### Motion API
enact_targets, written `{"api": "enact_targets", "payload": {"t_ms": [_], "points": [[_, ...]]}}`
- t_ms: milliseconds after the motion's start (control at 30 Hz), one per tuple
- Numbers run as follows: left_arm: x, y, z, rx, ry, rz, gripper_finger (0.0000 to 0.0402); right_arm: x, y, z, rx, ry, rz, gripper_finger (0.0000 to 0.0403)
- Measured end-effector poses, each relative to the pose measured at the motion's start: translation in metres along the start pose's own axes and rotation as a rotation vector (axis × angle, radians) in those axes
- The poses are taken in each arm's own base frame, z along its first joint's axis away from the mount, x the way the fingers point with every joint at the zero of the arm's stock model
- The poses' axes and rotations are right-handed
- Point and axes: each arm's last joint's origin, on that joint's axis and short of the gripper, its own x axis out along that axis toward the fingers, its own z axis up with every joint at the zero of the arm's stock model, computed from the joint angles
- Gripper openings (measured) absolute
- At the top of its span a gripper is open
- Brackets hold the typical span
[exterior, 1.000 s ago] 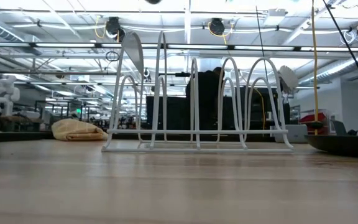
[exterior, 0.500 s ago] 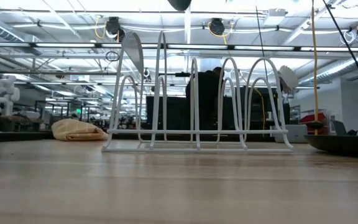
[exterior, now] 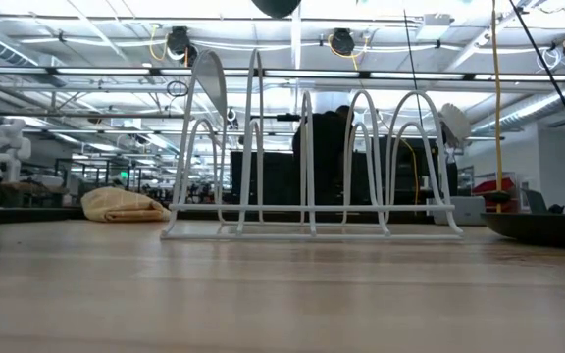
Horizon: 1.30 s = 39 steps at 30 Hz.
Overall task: Sort dishes
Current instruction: Put the light blue plate in the dishwasher rack
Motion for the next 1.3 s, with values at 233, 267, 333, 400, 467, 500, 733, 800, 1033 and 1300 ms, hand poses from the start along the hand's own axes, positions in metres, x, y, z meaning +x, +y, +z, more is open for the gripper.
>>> {"api": "enact_targets", "payload": {"t_ms": [233, 267, 333, 400, 467, 500, 733, 800, 1033, 1300], "points": [[0.0, 0.001, -0.004, -0.017, 0.037, 0.018, 0.0132, 0.009, -0.012, 0.025, -0.029, -0.075, 0.191, 0.0001], [0.0, 0.001, -0.004, -0.017, 0.038, 0.018, 0.0132, 0.012, -0.017, 0.029, -0.021, -0.088, 0.206, 0.0001], [0.0, 0.002, -0.005, -0.022, 0.049, 0.022, 0.0132, 0.019, -0.028, 0.037, -0.002, -0.112, 0.218, 0.0001], [0.0, 0.002, -0.006, -0.027, 0.059, 0.027, 0.0132, 0.025, -0.041, 0.046, 0.023, -0.142, 0.214, 0.0001], [0.0, 0.002, -0.007, -0.031, 0.068, 0.031, 0.0132, 0.033, -0.056, 0.055, 0.048, -0.177, 0.234, 0.0001], [0.0, 0.003, -0.008, -0.034, 0.076, 0.033, 0.0132, 0.037, -0.064, 0.06, 0.065, -0.202, 0.253, 0.0001], [0.0, 0.003, -0.01, -0.043, 0.097, 0.04, 0.0132, 0.059, -0.113, 0.078, 0.1, -0.278, 0.27, 0.0001], [-0.001, 0.003, -0.011, -0.046, 0.103, 0.042, 0.0132, 0.064, -0.121, 0.079, 0.087, -0.275, 0.273, 0.0001], [-0.001, 0.003, -0.011, -0.073, 0.101, 0.043, 0.0132, 0.06, -0.149, 0.081, 0.088, -0.228, 0.25, 0.0001], [-0.001, 0.004, -0.012, -0.13, 0.117, 0.041, 0.0132, 0.02, -0.197, 0.063, 0.104, -0.2, 0.189, 0.0]]}}
